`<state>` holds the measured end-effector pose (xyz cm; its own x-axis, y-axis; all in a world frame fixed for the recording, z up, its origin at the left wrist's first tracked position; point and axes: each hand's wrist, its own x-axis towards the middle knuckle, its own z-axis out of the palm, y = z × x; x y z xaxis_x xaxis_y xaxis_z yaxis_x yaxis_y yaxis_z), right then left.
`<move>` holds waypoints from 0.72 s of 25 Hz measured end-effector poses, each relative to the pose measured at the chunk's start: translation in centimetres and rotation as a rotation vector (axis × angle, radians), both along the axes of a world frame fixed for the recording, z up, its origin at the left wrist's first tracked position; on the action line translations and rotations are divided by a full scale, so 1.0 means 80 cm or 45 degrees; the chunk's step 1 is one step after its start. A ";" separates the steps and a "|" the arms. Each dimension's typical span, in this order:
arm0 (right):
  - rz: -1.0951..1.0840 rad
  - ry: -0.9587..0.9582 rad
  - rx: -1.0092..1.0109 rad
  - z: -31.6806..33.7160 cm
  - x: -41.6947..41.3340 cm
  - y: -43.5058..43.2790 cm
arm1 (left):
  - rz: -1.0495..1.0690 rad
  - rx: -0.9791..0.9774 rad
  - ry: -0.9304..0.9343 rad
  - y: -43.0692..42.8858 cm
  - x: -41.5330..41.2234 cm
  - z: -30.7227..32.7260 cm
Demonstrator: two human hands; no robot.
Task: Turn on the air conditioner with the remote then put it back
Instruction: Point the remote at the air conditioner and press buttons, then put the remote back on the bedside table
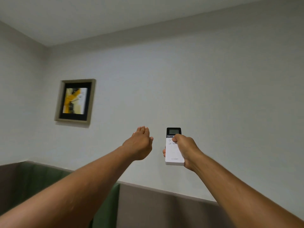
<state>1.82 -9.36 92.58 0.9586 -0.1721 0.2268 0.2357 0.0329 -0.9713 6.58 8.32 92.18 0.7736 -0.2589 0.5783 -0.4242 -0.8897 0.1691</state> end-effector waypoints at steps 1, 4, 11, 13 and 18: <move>-0.043 -0.009 0.011 0.001 0.000 -0.016 | -0.042 0.008 0.005 -0.016 0.007 0.001; -0.173 -0.020 0.011 0.008 0.001 -0.057 | -0.162 0.031 -0.004 -0.059 0.026 0.006; -0.304 -0.048 0.051 0.016 -0.011 -0.097 | -0.327 -0.050 -0.019 -0.102 0.031 0.021; -0.342 -0.048 0.049 0.016 -0.013 -0.101 | -0.442 -0.358 0.052 -0.119 0.017 0.025; -0.420 0.007 -0.073 -0.002 -0.012 -0.095 | -0.760 -1.015 0.697 -0.164 -0.012 0.021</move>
